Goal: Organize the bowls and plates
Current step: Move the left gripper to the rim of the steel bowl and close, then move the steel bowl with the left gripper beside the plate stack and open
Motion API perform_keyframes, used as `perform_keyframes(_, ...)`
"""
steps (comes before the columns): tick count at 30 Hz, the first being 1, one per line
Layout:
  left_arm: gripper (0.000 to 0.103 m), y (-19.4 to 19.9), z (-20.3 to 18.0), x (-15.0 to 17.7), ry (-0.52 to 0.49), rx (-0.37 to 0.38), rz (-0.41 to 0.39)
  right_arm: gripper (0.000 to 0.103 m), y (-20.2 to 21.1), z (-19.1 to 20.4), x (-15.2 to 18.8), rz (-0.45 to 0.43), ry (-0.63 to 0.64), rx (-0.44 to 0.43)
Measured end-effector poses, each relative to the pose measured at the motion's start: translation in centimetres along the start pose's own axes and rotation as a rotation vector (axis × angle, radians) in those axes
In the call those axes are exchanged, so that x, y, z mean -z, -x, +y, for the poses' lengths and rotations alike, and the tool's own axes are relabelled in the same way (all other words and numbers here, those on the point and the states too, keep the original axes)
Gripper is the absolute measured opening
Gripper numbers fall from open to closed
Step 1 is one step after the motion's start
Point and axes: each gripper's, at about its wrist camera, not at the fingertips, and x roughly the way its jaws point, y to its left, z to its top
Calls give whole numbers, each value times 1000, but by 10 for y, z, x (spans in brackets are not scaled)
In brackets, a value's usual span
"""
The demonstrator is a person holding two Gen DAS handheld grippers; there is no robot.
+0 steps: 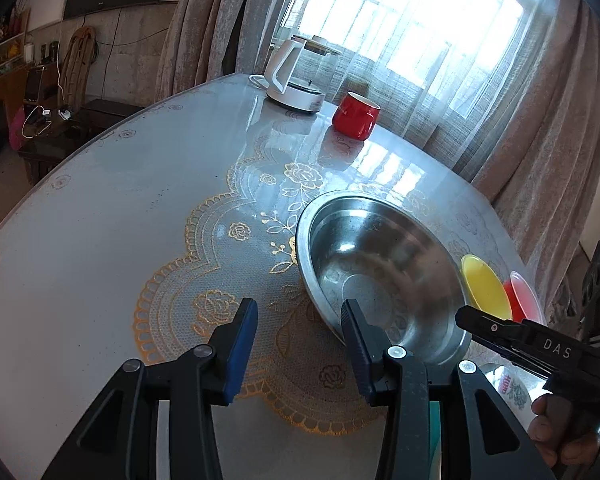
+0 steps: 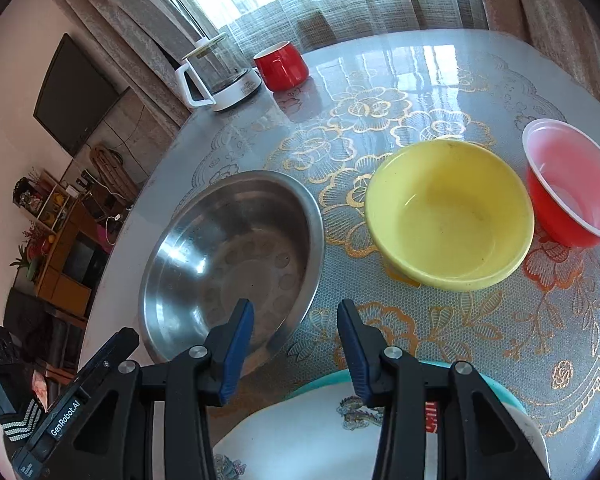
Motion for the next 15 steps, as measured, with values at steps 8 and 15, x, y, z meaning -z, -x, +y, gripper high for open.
perform_keyframes(8, 22, -18, -10, -2, -39, 34, 19, 23, -22, 19, 0, 25, 108, 64)
perform_keyframes(15, 23, 8, 9, 13, -7, 13, -11, 23, -19, 37, 9, 42, 194, 39)
